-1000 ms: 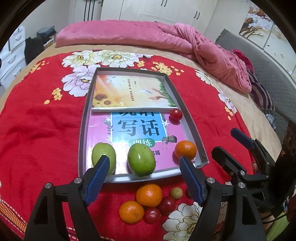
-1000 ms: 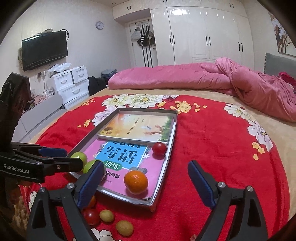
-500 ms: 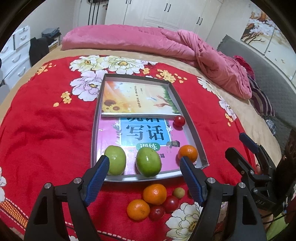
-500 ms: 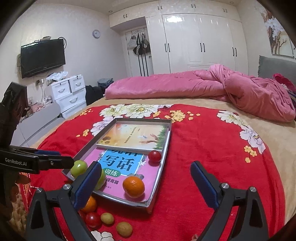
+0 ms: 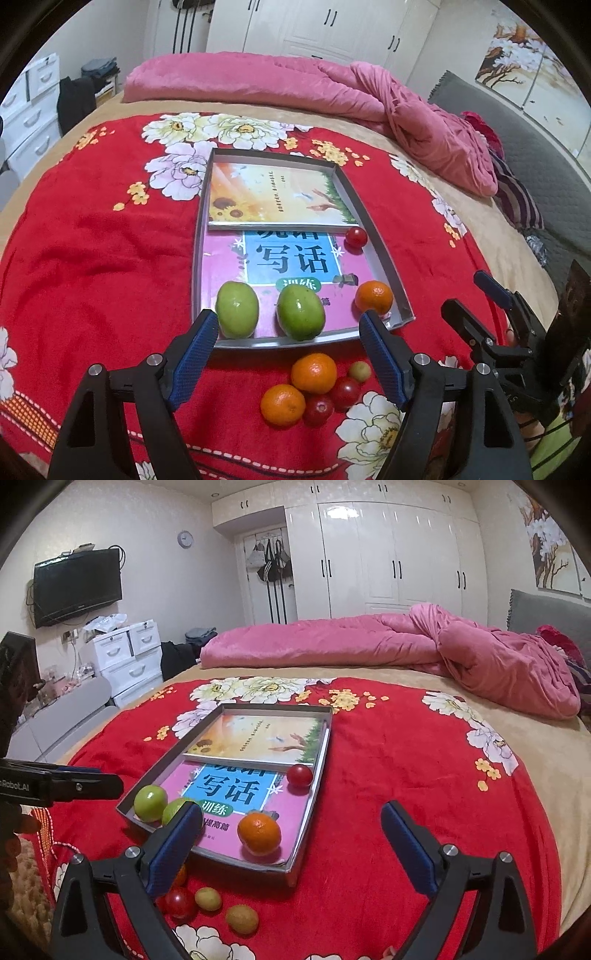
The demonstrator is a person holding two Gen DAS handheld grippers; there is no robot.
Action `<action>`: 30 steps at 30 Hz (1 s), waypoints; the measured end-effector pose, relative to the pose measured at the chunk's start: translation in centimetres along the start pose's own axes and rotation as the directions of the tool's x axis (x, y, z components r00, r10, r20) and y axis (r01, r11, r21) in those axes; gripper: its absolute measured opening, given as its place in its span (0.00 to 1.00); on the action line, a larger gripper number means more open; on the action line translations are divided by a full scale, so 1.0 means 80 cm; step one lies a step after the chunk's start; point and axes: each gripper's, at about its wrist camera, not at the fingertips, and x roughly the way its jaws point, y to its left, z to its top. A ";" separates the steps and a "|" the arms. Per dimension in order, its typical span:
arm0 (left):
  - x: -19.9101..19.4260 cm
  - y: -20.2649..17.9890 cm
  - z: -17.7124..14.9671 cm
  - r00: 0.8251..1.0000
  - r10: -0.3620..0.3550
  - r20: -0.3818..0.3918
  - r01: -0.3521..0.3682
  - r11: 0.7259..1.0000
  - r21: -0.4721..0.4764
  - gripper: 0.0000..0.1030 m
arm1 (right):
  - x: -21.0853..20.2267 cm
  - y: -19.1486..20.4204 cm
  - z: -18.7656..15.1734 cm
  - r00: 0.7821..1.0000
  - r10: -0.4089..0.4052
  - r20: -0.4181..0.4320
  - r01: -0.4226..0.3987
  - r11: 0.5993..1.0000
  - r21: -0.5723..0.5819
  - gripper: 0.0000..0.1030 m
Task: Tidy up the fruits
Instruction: 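Withdraw both open tools from the tray back toward the loose fruit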
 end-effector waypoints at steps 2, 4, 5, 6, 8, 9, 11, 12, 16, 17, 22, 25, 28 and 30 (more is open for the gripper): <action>-0.002 0.003 -0.001 1.000 -0.011 -0.001 0.011 1.000 -0.004 0.77 | -0.001 0.003 -0.002 1.000 -0.004 -0.003 0.004 1.000 -0.006 0.95; -0.004 0.005 -0.002 1.000 -0.009 0.003 0.009 1.000 -0.005 0.77 | -0.003 0.004 -0.004 1.000 -0.009 -0.005 0.009 1.000 -0.008 0.95; -0.005 0.006 -0.003 1.000 -0.006 0.004 0.006 1.000 -0.004 0.77 | -0.004 0.004 -0.005 1.000 -0.009 -0.006 0.009 1.000 -0.006 0.95; -0.006 0.007 -0.003 1.000 -0.002 0.005 0.002 1.000 -0.004 0.77 | -0.004 0.004 -0.006 1.000 -0.009 -0.009 0.008 1.000 -0.003 0.95; -0.007 0.009 -0.004 1.000 -0.001 0.005 0.001 1.000 -0.008 0.77 | -0.005 0.004 -0.009 1.000 -0.008 -0.015 0.008 1.000 0.000 0.95; -0.008 0.010 -0.004 1.000 -0.001 0.005 0.001 1.000 -0.009 0.77 | -0.005 0.004 -0.009 1.000 -0.008 -0.018 0.008 1.000 0.001 0.95; -0.009 0.012 -0.005 1.000 -0.003 0.005 0.003 1.000 -0.010 0.77 | -0.006 0.004 -0.011 1.000 -0.009 -0.023 0.009 1.000 0.003 0.95; -0.010 0.012 -0.005 1.000 -0.004 0.006 0.004 1.000 -0.009 0.77 | -0.006 0.005 -0.012 1.000 -0.008 -0.025 0.008 1.000 0.003 0.95; -0.013 0.015 -0.010 1.000 -0.003 0.002 0.003 1.000 -0.002 0.77 | -0.009 0.008 -0.017 0.999 -0.004 -0.033 0.004 1.000 0.006 0.95; -0.013 0.015 -0.011 1.000 -0.003 0.000 0.003 1.000 -0.001 0.77 | -0.010 0.008 -0.018 0.999 -0.002 -0.037 0.002 1.000 0.006 0.95; -0.014 0.019 -0.018 1.000 0.002 -0.011 -0.002 1.000 -0.004 0.77 | -0.008 0.016 -0.023 0.998 0.003 -0.059 -0.003 1.000 -0.004 0.95; -0.014 0.021 -0.023 1.000 -0.001 -0.023 0.001 1.000 -0.010 0.77 | -0.007 0.021 -0.027 0.997 0.007 -0.073 -0.008 1.000 -0.015 0.95; -0.014 0.021 -0.026 1.000 0.000 -0.028 0.000 1.000 -0.006 0.77 | -0.006 0.025 -0.032 0.996 0.006 -0.090 -0.009 1.000 -0.022 0.95; -0.014 0.021 -0.028 0.999 -0.005 -0.034 0.004 1.000 -0.009 0.77 | -0.005 0.025 -0.035 0.995 0.008 -0.104 -0.010 1.000 -0.017 0.95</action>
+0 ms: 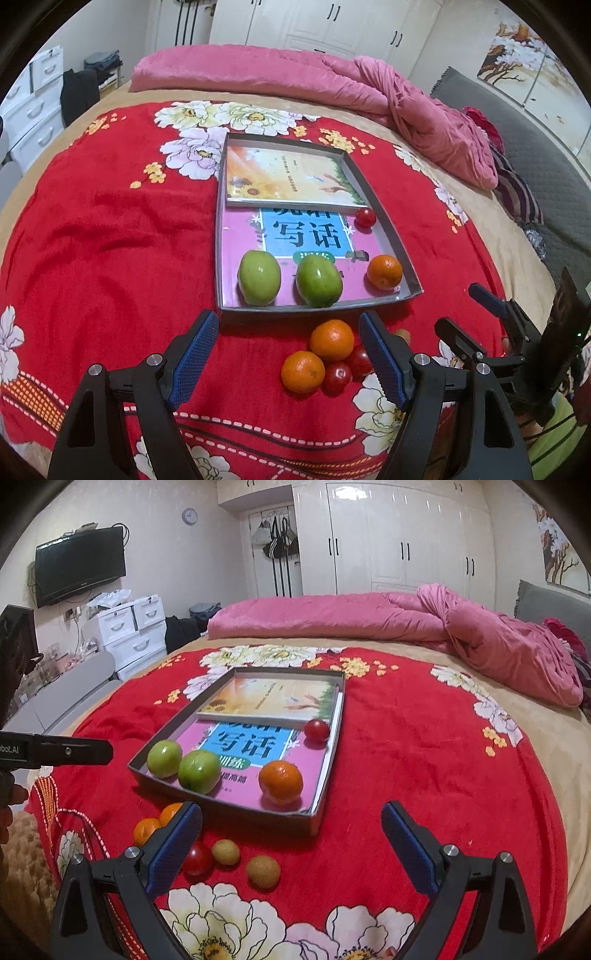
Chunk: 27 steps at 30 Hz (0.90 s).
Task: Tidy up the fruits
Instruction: 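Withdraw both open tools from the tray back toward the loose fruit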
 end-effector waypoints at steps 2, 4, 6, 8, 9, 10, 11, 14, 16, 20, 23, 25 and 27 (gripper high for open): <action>0.001 0.000 -0.002 1.000 -0.003 -0.006 0.003 1.000 0.000 0.77 | 0.002 0.000 -0.003 1.000 0.001 -0.013 -0.001 1.000 0.004 0.95; 0.002 -0.002 -0.004 1.000 0.000 -0.011 0.000 1.000 0.006 0.77 | 0.002 0.001 -0.005 1.000 0.002 -0.021 -0.002 1.000 0.005 0.95; 0.002 -0.003 -0.006 1.000 0.002 -0.016 -0.002 1.000 0.015 0.77 | 0.001 0.003 -0.007 1.000 0.005 -0.025 -0.005 1.000 0.001 0.95; 0.000 -0.004 -0.007 1.000 0.005 -0.014 -0.005 1.000 0.022 0.77 | 0.001 0.006 -0.008 1.000 0.003 -0.030 -0.003 1.000 -0.004 0.95; 0.000 -0.004 -0.007 1.000 0.006 -0.014 -0.005 1.000 0.023 0.77 | 0.001 0.006 -0.009 0.999 0.004 -0.034 -0.004 1.000 -0.004 0.95; 0.000 -0.004 -0.007 1.000 0.006 -0.015 -0.005 1.000 0.024 0.77 | 0.002 0.007 -0.010 0.999 0.005 -0.041 -0.006 1.000 -0.004 0.95; -0.001 -0.004 -0.008 1.000 0.008 -0.018 -0.007 1.000 0.026 0.77 | 0.002 0.007 -0.011 0.999 0.005 -0.046 -0.006 1.000 -0.005 0.95; 0.000 -0.004 -0.011 1.000 0.011 -0.027 -0.010 0.999 0.031 0.77 | 0.005 0.008 -0.015 0.998 0.006 -0.065 -0.006 1.000 -0.005 0.95; 0.001 -0.005 -0.014 0.999 0.014 -0.029 -0.013 0.999 0.035 0.77 | 0.006 0.010 -0.018 0.997 0.006 -0.078 -0.007 1.000 -0.008 0.95; 0.001 -0.007 -0.019 0.999 0.017 -0.035 -0.016 0.999 0.050 0.77 | 0.009 0.016 -0.022 0.995 0.005 -0.100 -0.008 1.000 -0.022 0.95; 0.001 -0.006 -0.022 0.999 0.022 -0.038 -0.020 0.998 0.056 0.77 | 0.011 0.019 -0.025 0.994 0.008 -0.113 -0.010 1.000 -0.023 0.95; 0.001 -0.003 -0.024 0.999 0.026 -0.039 -0.024 0.998 0.054 0.77 | 0.012 0.021 -0.026 0.993 0.010 -0.120 -0.013 1.000 -0.027 0.95; 0.003 -0.001 -0.026 0.999 0.026 -0.047 -0.023 0.998 0.052 0.77 | 0.014 0.022 -0.027 0.992 0.010 -0.126 -0.014 0.999 -0.030 0.95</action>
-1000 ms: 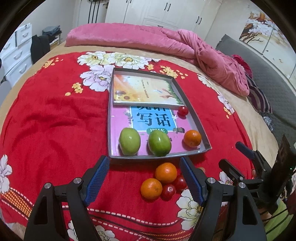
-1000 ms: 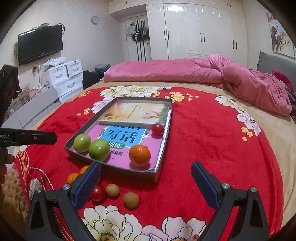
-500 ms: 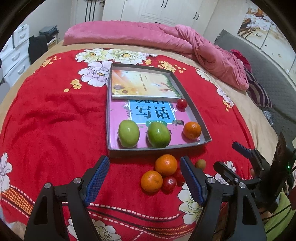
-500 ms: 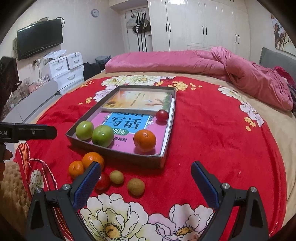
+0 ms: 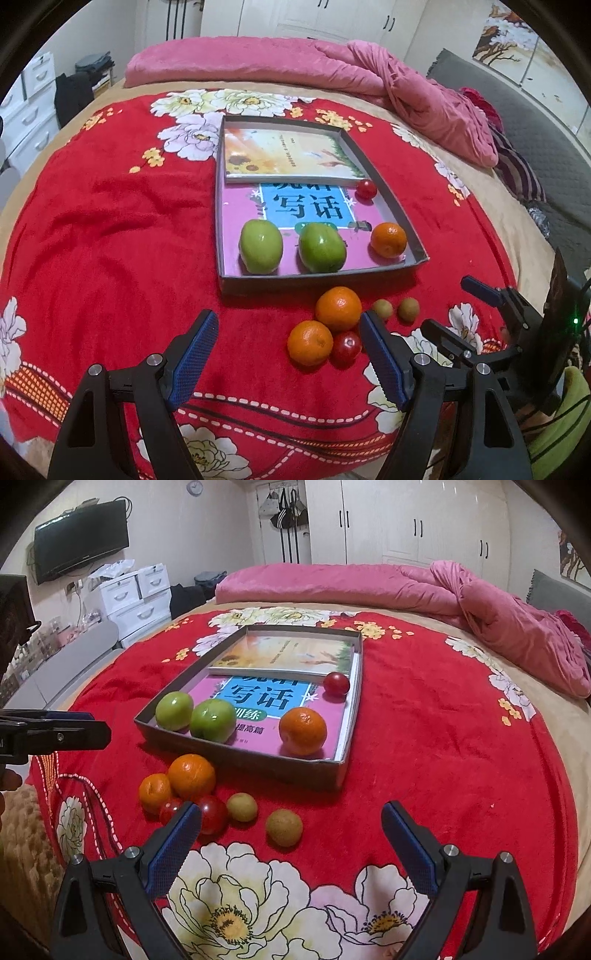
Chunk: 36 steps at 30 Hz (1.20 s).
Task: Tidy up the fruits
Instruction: 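Withdraw both open tools from the tray back toward the loose fruit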
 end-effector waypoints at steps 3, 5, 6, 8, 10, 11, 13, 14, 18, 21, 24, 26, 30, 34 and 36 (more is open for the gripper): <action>0.005 0.003 -0.004 1.000 -0.011 -0.019 0.011 1.000 -0.011 0.77 | 0.004 -0.001 -0.001 1.000 0.004 -0.014 -0.004 1.000 0.006 0.95; 0.011 0.004 -0.008 0.999 -0.016 -0.039 0.016 1.000 -0.013 0.77 | 0.008 -0.001 -0.002 1.000 0.003 -0.028 -0.003 1.000 0.009 0.95; 0.013 0.004 -0.009 0.999 -0.014 -0.046 0.014 1.000 -0.011 0.77 | 0.010 -0.002 -0.003 0.999 -0.001 -0.032 0.001 1.000 0.008 0.95; 0.019 0.003 -0.013 0.998 -0.009 -0.060 0.009 1.000 -0.002 0.77 | 0.012 -0.001 -0.003 0.999 -0.008 -0.038 0.008 1.000 0.004 0.95; 0.022 0.003 -0.015 0.997 -0.014 -0.069 0.014 1.000 -0.001 0.77 | 0.014 -0.001 -0.004 0.999 -0.017 -0.043 0.017 1.000 -0.001 0.95; 0.024 0.003 -0.017 0.997 -0.016 -0.075 0.016 1.000 -0.002 0.77 | 0.015 -0.002 -0.005 0.999 -0.018 -0.045 0.018 1.000 -0.001 0.95; 0.027 0.002 -0.018 0.996 -0.012 -0.084 0.013 1.000 0.004 0.77 | 0.017 -0.002 -0.006 0.998 -0.019 -0.052 0.019 1.000 0.000 0.95; 0.029 0.002 -0.019 0.996 -0.010 -0.088 0.011 1.000 0.008 0.77 | 0.018 -0.003 -0.006 0.998 -0.021 -0.055 0.021 1.000 -0.001 0.95; 0.033 -0.001 -0.024 0.995 0.008 -0.099 -0.005 0.999 0.034 0.77 | 0.019 -0.002 -0.006 0.998 -0.022 -0.062 0.022 1.000 -0.005 0.95; 0.038 -0.003 -0.027 0.994 0.013 -0.112 -0.008 0.999 0.047 0.77 | 0.020 -0.001 -0.007 0.998 -0.023 -0.064 0.022 1.000 -0.009 0.95; 0.044 -0.006 -0.031 0.991 0.012 -0.132 -0.004 0.998 0.059 0.77 | 0.021 -0.002 -0.007 0.997 -0.023 -0.069 0.022 1.000 -0.006 0.95; 0.050 -0.009 -0.033 0.988 0.020 -0.153 -0.009 0.997 0.075 0.77 | 0.022 -0.003 -0.007 0.997 -0.024 -0.073 0.024 1.000 -0.003 0.95; 0.058 -0.011 -0.038 0.984 0.023 -0.176 -0.007 0.996 0.089 0.77 | 0.024 -0.006 -0.007 0.996 -0.028 -0.081 0.028 1.000 0.001 0.95; 0.067 -0.009 -0.041 0.982 0.021 -0.189 -0.007 0.997 0.075 0.77 | 0.025 -0.006 -0.007 0.996 -0.026 -0.084 0.027 1.000 0.006 0.95; 0.071 -0.007 -0.042 0.982 0.021 -0.186 -0.009 0.998 0.066 0.77 | 0.026 -0.006 -0.008 0.996 -0.026 -0.087 0.027 1.000 0.007 0.95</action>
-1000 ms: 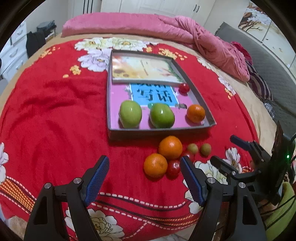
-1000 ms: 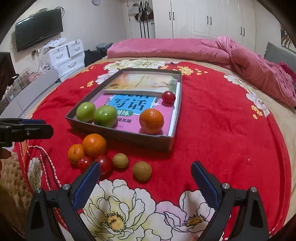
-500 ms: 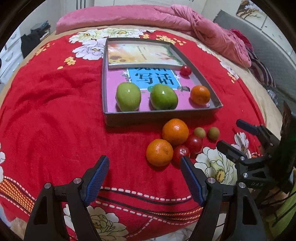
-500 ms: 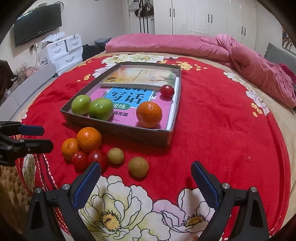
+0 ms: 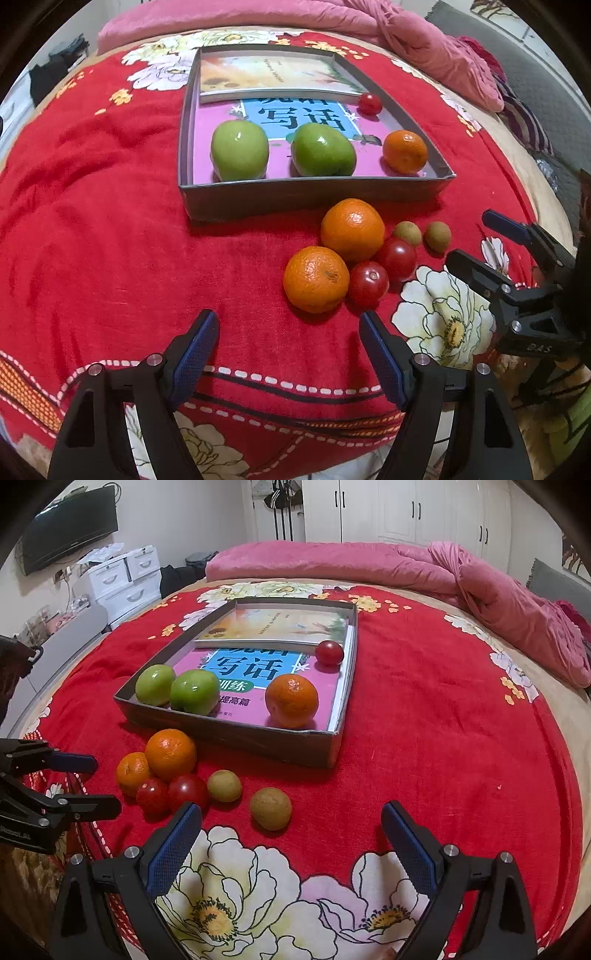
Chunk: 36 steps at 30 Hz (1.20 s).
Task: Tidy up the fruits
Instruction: 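Withdraw both open tools from the tray back toward the loose fruit, then grasp an orange with the left tool while the right tool grasps a brown kiwi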
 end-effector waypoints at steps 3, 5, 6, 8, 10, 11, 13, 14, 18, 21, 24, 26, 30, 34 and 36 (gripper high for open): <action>0.005 0.003 0.001 1.000 -0.002 0.008 0.002 1.000 -0.013 0.78 | 0.002 0.000 0.000 1.000 0.000 -0.008 0.000 1.000 -0.004 0.95; 0.006 0.004 0.002 1.000 -0.005 0.016 0.005 1.000 -0.014 0.78 | 0.004 0.000 0.000 1.000 -0.004 -0.012 0.003 1.000 -0.011 0.95; 0.007 0.005 0.003 1.000 -0.006 0.017 0.006 1.000 -0.015 0.77 | 0.004 0.001 0.000 1.000 -0.005 -0.014 0.005 1.000 -0.014 0.95; 0.009 0.006 0.004 1.000 -0.003 0.019 0.003 1.000 -0.010 0.75 | 0.006 0.001 -0.001 1.000 -0.006 -0.020 0.006 1.000 -0.015 0.95; 0.009 0.006 0.006 1.000 0.002 0.025 -0.002 1.000 -0.008 0.73 | 0.007 0.001 -0.001 1.000 -0.007 -0.023 0.007 1.000 -0.015 0.95; 0.009 0.006 0.006 1.000 -0.002 0.029 0.003 1.000 -0.009 0.73 | 0.008 0.001 -0.001 1.000 -0.008 -0.025 0.008 1.000 -0.016 0.95; 0.010 0.008 0.007 0.999 -0.009 0.036 0.009 1.000 -0.014 0.73 | 0.011 0.001 -0.001 0.999 -0.014 -0.029 0.013 1.000 -0.020 0.95; 0.011 0.008 0.008 0.999 -0.013 0.038 0.014 1.000 -0.018 0.73 | 0.012 0.002 -0.002 0.999 -0.014 -0.032 0.013 1.000 -0.023 0.95; 0.011 0.008 0.014 0.998 -0.023 0.051 0.024 1.000 -0.019 0.69 | 0.015 0.004 -0.004 0.999 -0.012 -0.035 0.010 0.999 -0.046 0.76; 0.013 0.007 0.017 0.998 -0.032 0.059 0.033 0.999 -0.014 0.67 | 0.019 0.002 -0.004 0.999 -0.012 -0.041 0.010 0.999 -0.053 0.59; 0.013 0.005 0.020 0.997 -0.041 0.067 0.042 0.999 -0.011 0.64 | 0.022 0.001 -0.003 0.999 -0.001 -0.042 -0.002 0.999 -0.051 0.51; 0.014 0.004 0.021 0.997 -0.048 0.068 0.048 0.999 -0.009 0.61 | 0.023 0.002 -0.002 0.999 0.013 -0.039 -0.015 0.998 -0.053 0.47; 0.018 0.001 0.025 0.995 -0.073 0.062 0.073 0.997 -0.003 0.50 | 0.028 0.010 -0.003 0.998 0.027 -0.051 -0.031 0.996 -0.080 0.37; 0.024 -0.006 0.028 0.995 -0.080 0.056 0.080 0.997 0.008 0.41 | 0.031 0.017 -0.003 0.998 0.027 -0.050 -0.032 0.994 -0.103 0.32; 0.027 -0.007 0.029 0.995 -0.080 0.055 0.079 0.997 0.007 0.40 | 0.033 0.016 -0.002 0.998 0.029 -0.049 -0.033 0.994 -0.100 0.30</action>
